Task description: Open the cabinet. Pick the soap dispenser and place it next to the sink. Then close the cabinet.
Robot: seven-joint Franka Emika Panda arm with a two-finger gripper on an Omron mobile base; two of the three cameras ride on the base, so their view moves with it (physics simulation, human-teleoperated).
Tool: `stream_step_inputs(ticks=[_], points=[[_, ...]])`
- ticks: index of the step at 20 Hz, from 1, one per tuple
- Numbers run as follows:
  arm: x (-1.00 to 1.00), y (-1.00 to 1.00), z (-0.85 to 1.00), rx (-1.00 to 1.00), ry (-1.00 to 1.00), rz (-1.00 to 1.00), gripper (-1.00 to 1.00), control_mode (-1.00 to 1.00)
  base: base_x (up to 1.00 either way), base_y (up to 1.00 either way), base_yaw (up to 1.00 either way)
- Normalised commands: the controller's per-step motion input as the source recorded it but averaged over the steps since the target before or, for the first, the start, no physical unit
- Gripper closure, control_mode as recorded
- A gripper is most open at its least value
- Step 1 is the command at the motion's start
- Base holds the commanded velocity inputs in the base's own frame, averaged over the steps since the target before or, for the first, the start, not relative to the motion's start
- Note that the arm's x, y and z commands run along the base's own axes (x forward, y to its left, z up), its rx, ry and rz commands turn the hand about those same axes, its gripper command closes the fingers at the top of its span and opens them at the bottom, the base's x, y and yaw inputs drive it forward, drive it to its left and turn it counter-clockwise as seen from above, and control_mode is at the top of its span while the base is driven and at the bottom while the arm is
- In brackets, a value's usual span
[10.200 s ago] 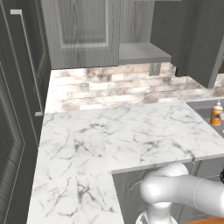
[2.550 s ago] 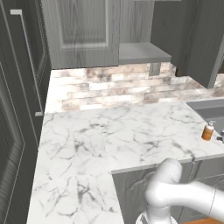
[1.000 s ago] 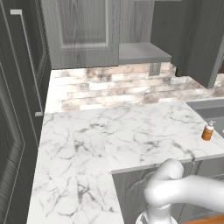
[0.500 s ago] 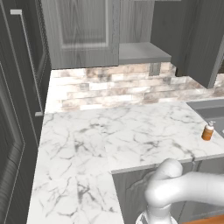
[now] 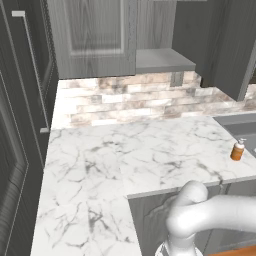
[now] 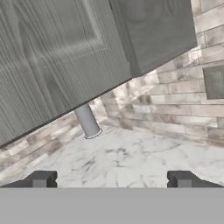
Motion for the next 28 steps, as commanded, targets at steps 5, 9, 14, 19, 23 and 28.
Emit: stream_step_inputs(ticks=[5, 9, 14, 19, 23, 28], points=[[-0.29, 0.38, 0.35, 0.15, -0.05, 0.14, -1.00, -1.00, 0.00, 0.00, 0.00], [-0.02, 0.09, 0.16, 0.18, -0.15, 0.05, -1.00, -1.00, 0.00, 0.00, 0.00], [0.09, 0.07, 0.00, 0.10, -0.12, 0.00, -1.00, -1.00, 0.00, 0.00, 0.00], [0.31, 0.40, 0.00, 0.04, -0.04, 0.00, -1.00, -1.00, 0.00, 0.00, 0.00], [0.37, 0.40, 0.13, 0.02, -0.01, 0.00, -1.00, -1.00, 0.00, 0.00, 0.00], [0.01, 0.45, 0.39, 0.05, -0.02, 0.00, -1.00, -1.00, 0.00, 0.00, 0.00]])
